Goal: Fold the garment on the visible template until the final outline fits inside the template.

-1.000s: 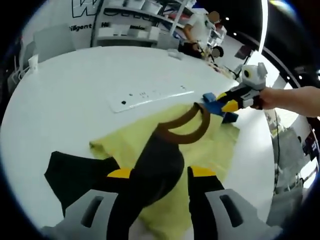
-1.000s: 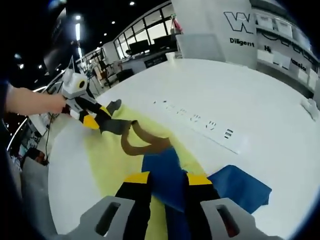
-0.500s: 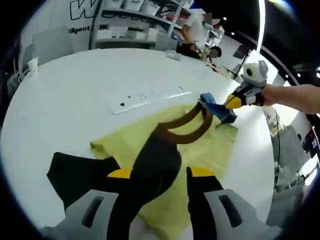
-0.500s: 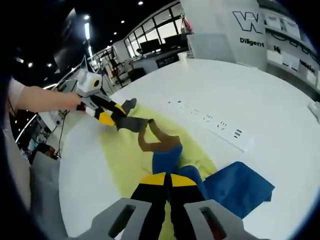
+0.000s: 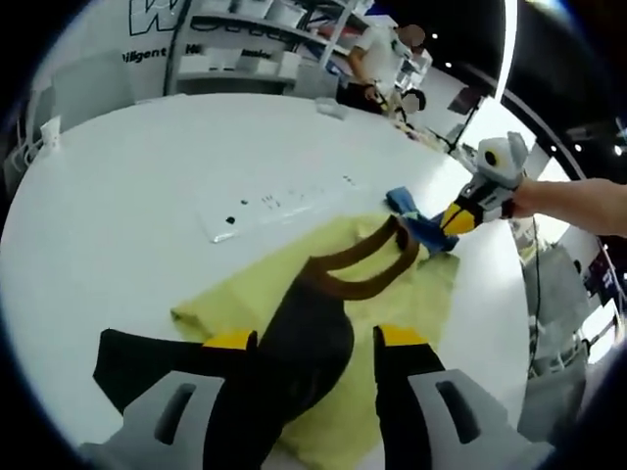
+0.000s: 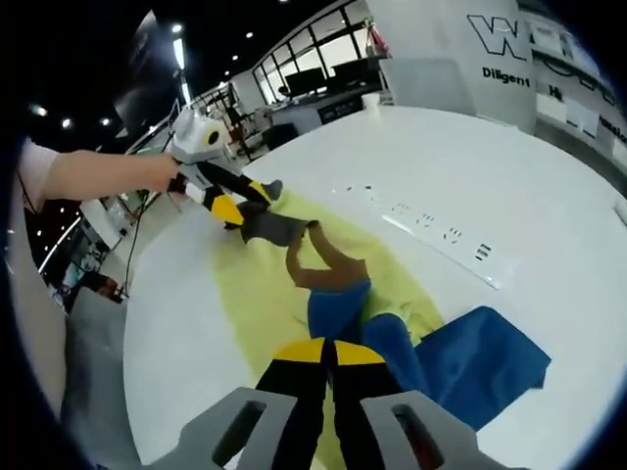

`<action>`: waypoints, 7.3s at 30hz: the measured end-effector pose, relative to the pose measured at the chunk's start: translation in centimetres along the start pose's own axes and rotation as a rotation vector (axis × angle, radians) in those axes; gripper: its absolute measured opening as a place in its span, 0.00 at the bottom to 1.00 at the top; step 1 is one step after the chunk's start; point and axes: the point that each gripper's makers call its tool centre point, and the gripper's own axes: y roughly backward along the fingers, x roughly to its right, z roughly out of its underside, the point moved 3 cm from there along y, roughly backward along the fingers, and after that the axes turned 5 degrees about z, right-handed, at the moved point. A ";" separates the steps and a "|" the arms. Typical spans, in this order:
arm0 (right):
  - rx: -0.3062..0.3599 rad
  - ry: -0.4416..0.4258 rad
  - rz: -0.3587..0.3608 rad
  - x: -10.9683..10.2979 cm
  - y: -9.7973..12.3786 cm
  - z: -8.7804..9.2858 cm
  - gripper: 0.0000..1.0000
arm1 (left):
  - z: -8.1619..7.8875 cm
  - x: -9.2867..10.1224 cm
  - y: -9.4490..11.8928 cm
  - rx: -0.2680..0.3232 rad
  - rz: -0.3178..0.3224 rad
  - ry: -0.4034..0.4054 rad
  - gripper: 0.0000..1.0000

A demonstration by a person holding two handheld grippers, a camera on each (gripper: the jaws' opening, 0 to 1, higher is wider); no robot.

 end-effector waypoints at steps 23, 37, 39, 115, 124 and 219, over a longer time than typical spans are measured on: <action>-0.026 0.016 0.027 1.3 -0.5 0.2 0.14 | 0.7 -1.4 -0.3 -0.069 -0.017 0.015 0.37; -0.035 -0.008 0.018 1.3 -0.7 0.9 0.12 | 1.4 -2.6 -1.5 -0.092 0.003 0.097 0.32; -0.039 -0.008 0.022 1.4 -0.7 1.0 0.11 | 1.7 -2.6 -1.5 -0.116 0.005 0.088 0.30; -0.019 0.033 -0.071 -2.2 3.6 3.5 0.00 | 4.2 5.0 5.7 -0.083 0.098 -0.018 0.04; 0.008 0.048 -0.117 -7.1 6.8 5.5 0.00 | 7.2 8.2 9.2 -0.060 0.120 -0.016 0.04; 0.294 0.058 0.381 2.1 -0.4 -1.9 0.00 | 1.2 -1.6 5.3 0.130 -0.233 -0.208 0.04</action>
